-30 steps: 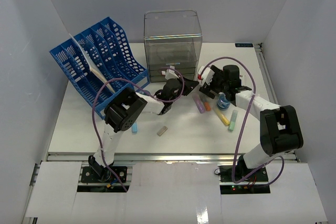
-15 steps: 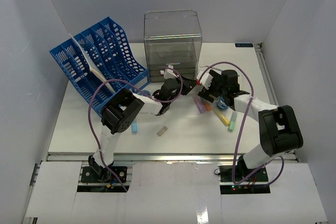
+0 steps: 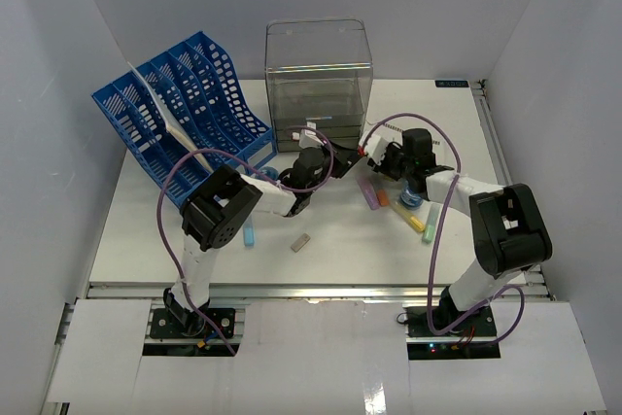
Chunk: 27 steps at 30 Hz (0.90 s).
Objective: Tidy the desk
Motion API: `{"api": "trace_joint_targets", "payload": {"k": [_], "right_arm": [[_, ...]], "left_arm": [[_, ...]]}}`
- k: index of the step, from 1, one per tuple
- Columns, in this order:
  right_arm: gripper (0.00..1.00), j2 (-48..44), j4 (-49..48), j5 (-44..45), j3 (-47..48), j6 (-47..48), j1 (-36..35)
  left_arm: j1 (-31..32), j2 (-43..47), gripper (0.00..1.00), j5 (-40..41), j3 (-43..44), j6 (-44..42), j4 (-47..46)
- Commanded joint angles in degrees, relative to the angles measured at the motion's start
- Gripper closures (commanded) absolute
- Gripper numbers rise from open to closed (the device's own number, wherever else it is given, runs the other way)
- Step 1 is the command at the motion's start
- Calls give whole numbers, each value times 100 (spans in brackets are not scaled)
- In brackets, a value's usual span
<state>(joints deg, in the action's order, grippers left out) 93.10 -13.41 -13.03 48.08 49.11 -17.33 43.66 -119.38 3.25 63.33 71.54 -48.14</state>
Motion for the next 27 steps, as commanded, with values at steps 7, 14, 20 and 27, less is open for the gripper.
{"api": "trace_joint_targets", "payload": {"k": [7, 14, 20, 27], "right_arm": [[92, -598, -476, 202, -200, -209, 24], [92, -1257, -609, 178, -498, -252, 150], [92, -1836, -646, 103, -775, -245, 293], [92, -2798, -581, -475, -1114, -137, 338]], "left_arm": [[37, 715, 73, -317, -7, 241, -238], [37, 715, 17, -735, 12, 455, 178], [37, 723, 13, -899, 38, 501, 359], [37, 544, 11, -1141, 362, 546, 545]]}}
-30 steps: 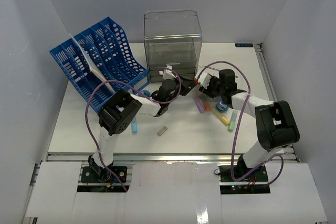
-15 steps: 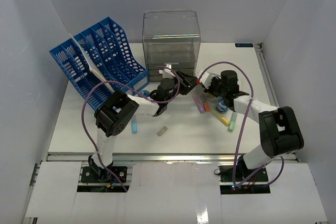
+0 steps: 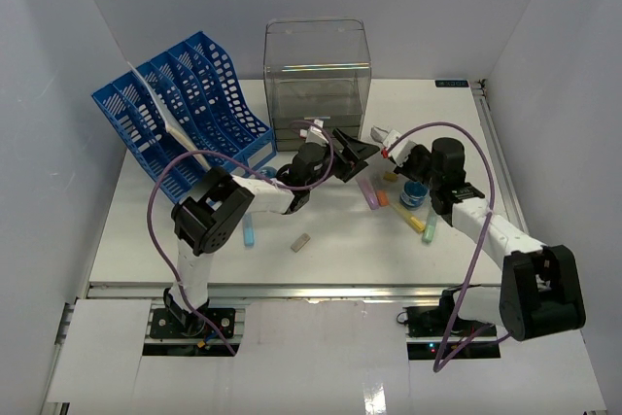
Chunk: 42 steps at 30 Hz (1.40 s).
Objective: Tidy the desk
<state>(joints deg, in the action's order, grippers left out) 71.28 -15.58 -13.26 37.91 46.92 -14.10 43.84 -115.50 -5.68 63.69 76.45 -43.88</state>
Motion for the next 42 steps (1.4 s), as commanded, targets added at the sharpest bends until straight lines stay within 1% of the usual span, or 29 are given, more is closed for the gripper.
{"api": "trace_joint_targets", "payload": {"k": [1, 5, 8, 10, 11, 15, 17, 19, 22, 27, 31, 37, 39, 42], "right_arm": [[92, -739, -304, -515, -116, 107, 13], [92, -964, -142, -342, -78, 114, 21], [92, -1028, -147, -30, 1, 33, 21], [92, -1019, -91, 151, 210, -193, 21], [92, -1010, -31, 227, 362, -354, 30], [92, -1011, 235, 174, 917, -893, 30], [92, -988, 383, 83, 1205, -1174, 30], [92, -968, 431, 36, 1394, -1410, 30], [92, -970, 576, -166, 1739, -1808, 20], [92, -996, 923, -768, 2206, -2362, -22], [92, -1019, 1250, -1224, 2524, -2730, -109], [92, -891, 1549, -2017, 2990, -3264, -553], [92, -781, 1549, -2148, 3175, -3400, -797], [92, -525, 1716, -2210, 3539, -3535, -1349]], "left_arm": [[19, 144, 11, -266, 362, 62, 115], [17, 276, 11, -286, 318, -15, 30], [10, 588, 11, -311, 48, -253, -16], [15, 882, 11, -319, -214, -519, -41], [19, 1071, 11, -330, -380, -695, -51], [10, 1671, 11, -576, -884, -2057, -140], [3, 2118, 11, -720, -1255, -2607, -182], [2, 2506, 11, -732, -1498, -3353, 68], [-31, 3281, 10, -573, -1729, -4044, 585], [-112, 4212, 8, -420, -1648, -5380, 1904], [-129, 4931, 6, -136, -1636, -6225, 2640], [-130, 5861, 5, 415, -1438, -6675, 3585], [-130, 6087, 5, 665, -1282, -6728, 3861], [-130, 6460, 5, 940, -1113, -6736, 4177]]}}
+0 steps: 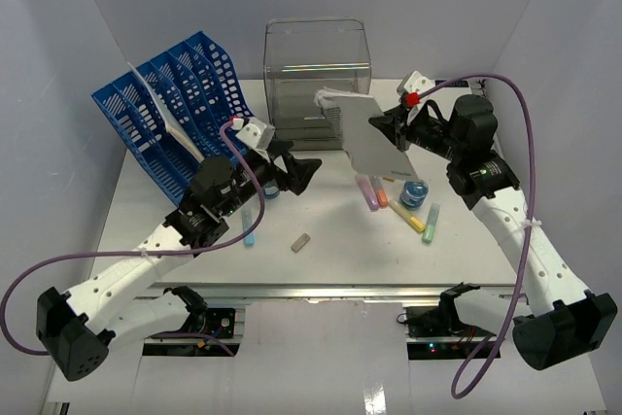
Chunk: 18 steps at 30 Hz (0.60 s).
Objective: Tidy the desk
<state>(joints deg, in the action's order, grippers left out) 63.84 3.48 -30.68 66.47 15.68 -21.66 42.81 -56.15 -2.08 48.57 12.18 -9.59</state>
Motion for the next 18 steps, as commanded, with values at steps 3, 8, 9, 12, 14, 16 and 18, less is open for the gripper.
{"api": "trace_joint_targets", "payload": {"k": [3, 8, 9, 12, 14, 16, 18], "right_arm": [[92, 607, -181, -432, 1127, -473, -1109], [92, 1503, -274, -412, 2077, -519, -1708], [92, 1777, -281, -412, 2311, -537, -1799], [92, 2591, -262, -384, 3309, -581, -2109], [92, 3063, -269, -351, 3679, -627, -2235], [92, 3753, -321, -339, 4522, -815, -2301], [92, 4381, -446, -322, 5345, -1032, -2337]], "left_arm": [[-27, 1048, 5, 854, 414, -181, 805], [-27, 1699, 2, 1100, 492, 445, 829], [-27, 1770, 2, 1110, 540, 601, 855], [-27, 1939, 2, 1176, 767, 878, 948], [-27, 1998, 2, 1183, 847, 970, 1020], [-27, 2072, 2, 1203, 980, 1043, 1154], [-27, 2155, 2, 1263, 1052, 1063, 1237]]}}
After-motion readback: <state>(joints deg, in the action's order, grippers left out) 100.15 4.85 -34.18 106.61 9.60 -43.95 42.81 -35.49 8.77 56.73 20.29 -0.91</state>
